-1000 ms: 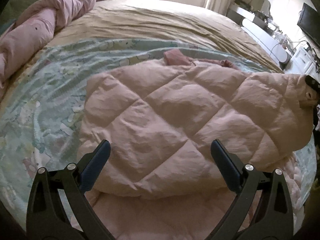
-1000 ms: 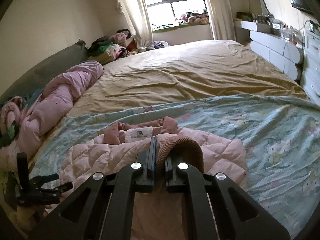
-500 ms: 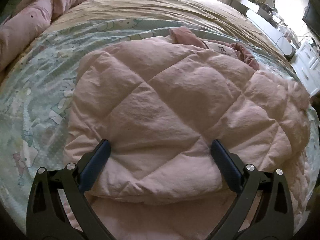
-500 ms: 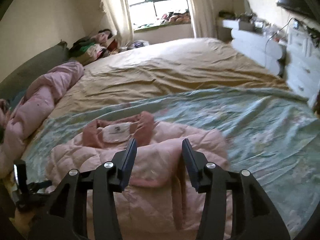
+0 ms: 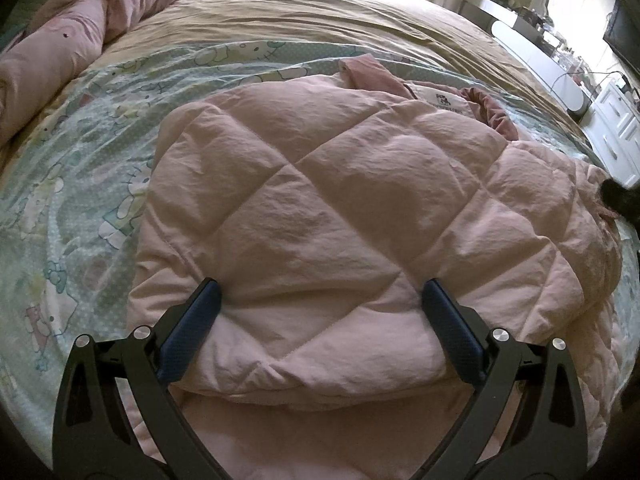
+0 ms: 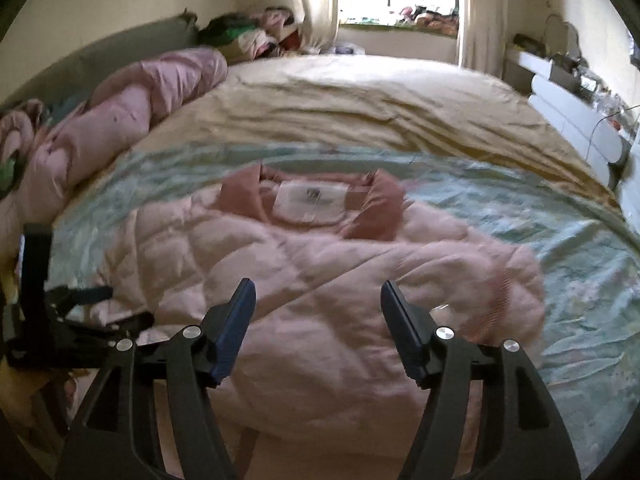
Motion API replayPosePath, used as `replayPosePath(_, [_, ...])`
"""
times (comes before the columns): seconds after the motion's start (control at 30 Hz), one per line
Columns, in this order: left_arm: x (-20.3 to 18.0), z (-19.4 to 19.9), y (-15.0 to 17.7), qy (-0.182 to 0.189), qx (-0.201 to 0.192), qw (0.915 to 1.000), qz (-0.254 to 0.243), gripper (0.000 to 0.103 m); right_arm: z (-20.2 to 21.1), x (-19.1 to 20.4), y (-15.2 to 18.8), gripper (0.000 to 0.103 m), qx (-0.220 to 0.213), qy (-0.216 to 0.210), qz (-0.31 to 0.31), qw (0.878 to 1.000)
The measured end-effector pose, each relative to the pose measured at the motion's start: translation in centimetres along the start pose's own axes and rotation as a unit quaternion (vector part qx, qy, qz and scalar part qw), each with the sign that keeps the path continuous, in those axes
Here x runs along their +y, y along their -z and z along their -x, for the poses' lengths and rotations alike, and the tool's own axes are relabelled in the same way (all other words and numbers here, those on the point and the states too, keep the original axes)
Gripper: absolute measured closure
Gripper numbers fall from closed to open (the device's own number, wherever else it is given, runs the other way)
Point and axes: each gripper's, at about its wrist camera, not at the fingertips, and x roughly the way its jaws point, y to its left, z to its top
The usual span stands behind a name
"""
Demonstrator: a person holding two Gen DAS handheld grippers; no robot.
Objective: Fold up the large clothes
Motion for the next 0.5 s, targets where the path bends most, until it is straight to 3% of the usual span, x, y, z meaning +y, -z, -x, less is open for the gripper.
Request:
replayPosePath(0.1, [-0.1,0.1,0.0,-0.001,-0.002,1.0,-0.001,0.008,-2.2,0.2,0.7,0.03,0.034,0.009,-0.007,0.999])
replayPosePath(0.2, [-0.2,0.0,0.1,0.002,-0.003,1.0,-0.002,0.008,-4.2,0.1,1.7,0.029,0.063,0.02,-0.011,0.998])
replayPosePath(0.5, [-0.1,-0.4,0.3,0.001,-0.009,0.9999,-0.006,0.008,-6.5,0.6,3.8,0.027,0.054,0.051,0.008,0.997])
